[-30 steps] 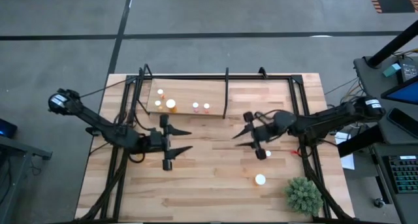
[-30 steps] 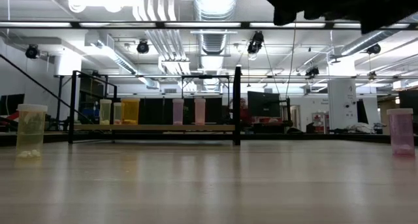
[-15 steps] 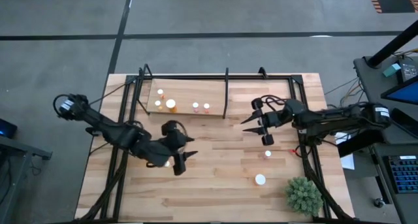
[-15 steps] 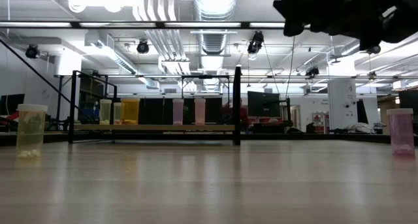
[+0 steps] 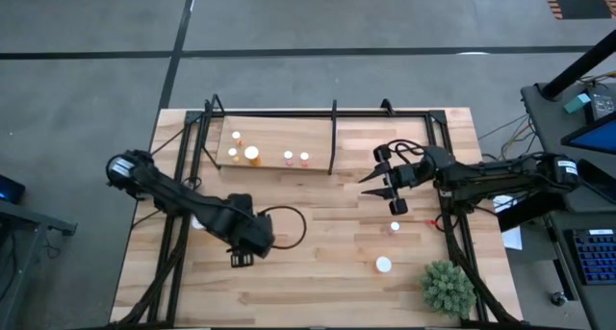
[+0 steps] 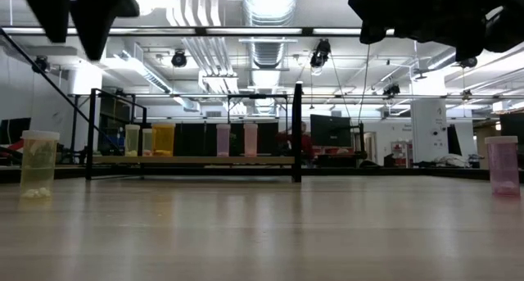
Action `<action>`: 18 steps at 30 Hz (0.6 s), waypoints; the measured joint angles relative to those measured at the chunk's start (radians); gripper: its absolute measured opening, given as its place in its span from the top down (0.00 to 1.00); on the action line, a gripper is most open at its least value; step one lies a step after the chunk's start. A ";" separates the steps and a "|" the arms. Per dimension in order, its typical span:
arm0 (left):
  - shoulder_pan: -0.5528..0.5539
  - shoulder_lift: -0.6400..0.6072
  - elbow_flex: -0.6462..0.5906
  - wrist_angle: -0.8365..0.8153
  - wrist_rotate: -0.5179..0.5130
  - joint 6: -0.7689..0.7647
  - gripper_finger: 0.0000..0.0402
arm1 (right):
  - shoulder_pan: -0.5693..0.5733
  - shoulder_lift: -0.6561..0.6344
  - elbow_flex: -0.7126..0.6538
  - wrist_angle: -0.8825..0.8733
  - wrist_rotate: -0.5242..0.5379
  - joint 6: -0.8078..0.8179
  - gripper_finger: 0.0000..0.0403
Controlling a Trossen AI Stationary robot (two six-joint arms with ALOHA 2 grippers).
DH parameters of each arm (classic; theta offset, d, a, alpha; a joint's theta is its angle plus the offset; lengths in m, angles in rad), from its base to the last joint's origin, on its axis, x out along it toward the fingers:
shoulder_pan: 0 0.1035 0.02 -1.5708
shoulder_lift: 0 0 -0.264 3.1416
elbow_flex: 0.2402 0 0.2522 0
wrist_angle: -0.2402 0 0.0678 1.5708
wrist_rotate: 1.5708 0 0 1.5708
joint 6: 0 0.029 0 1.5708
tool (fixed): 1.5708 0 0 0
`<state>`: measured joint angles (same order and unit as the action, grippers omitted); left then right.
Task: Pick and place medicine bottles onto shelf by color
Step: Put the yellow pill bottle on the shelf to align with the yellow pill bottles
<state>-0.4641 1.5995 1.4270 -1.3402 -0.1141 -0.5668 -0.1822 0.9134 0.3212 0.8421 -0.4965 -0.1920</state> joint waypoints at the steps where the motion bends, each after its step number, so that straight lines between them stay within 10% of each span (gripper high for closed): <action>1: 0.000 -0.001 -0.018 0.006 0.003 0.000 0.37 | 0.000 0.000 0.000 -0.001 0.000 0.001 0.70; 18: -0.002 -0.062 -0.349 0.321 0.082 -0.079 0.44 | 0.000 0.000 0.000 -0.022 0.002 -0.008 0.70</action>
<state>-0.4660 1.5372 1.0783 -1.0192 -0.0319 -0.6458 -0.1822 0.9134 0.3214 0.8202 -0.4950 -0.2001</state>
